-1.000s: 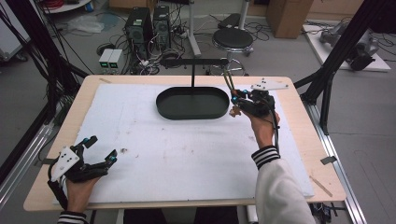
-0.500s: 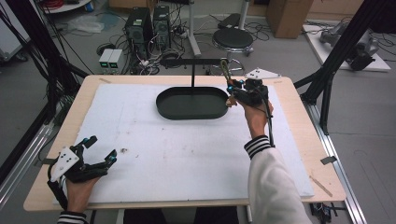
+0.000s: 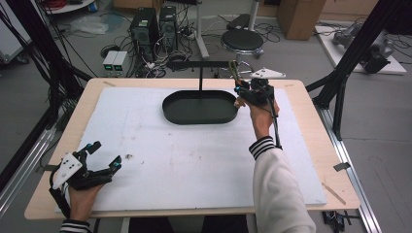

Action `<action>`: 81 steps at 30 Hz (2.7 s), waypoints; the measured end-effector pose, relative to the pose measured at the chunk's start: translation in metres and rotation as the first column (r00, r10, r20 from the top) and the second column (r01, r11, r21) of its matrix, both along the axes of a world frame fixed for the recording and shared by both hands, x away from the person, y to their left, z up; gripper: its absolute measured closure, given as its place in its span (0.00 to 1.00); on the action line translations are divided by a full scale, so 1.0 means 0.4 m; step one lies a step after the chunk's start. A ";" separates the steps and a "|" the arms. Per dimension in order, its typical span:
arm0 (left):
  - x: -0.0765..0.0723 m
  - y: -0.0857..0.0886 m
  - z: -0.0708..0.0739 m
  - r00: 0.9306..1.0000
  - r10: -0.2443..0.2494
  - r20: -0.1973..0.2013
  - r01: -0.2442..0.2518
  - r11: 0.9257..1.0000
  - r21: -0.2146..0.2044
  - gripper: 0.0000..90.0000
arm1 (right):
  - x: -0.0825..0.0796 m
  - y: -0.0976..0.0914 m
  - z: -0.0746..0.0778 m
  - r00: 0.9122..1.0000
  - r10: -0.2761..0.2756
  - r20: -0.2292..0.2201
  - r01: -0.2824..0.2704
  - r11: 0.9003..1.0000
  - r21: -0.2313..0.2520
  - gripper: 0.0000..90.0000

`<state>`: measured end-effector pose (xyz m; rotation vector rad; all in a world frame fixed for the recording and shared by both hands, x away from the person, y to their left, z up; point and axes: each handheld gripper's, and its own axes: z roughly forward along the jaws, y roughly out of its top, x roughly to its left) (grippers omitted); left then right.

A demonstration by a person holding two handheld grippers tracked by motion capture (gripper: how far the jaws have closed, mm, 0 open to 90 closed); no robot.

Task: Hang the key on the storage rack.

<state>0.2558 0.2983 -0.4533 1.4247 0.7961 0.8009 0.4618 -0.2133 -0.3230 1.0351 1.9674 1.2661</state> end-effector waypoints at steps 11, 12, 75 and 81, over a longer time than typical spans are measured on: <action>0.000 0.000 0.000 1.000 -0.001 0.001 0.001 1.000 -0.002 0.10 | 0.024 0.000 -0.023 1.000 -0.025 -0.018 0.025 1.000 0.015 0.80; 0.000 0.000 0.000 1.000 -0.001 0.001 0.001 1.000 -0.002 0.10 | 0.026 0.001 -0.025 0.999 -0.025 -0.021 0.025 1.000 0.017 0.80; 0.001 0.000 0.000 1.000 -0.001 -0.002 0.001 1.000 -0.003 0.10 | 0.045 -0.038 -0.060 0.997 -0.074 -0.033 0.078 0.988 0.132 0.00; 0.000 -0.001 0.000 1.000 0.004 -0.002 -0.004 1.000 0.005 0.10 | -0.058 -0.109 -0.025 0.998 0.049 0.028 -0.053 0.987 0.153 0.00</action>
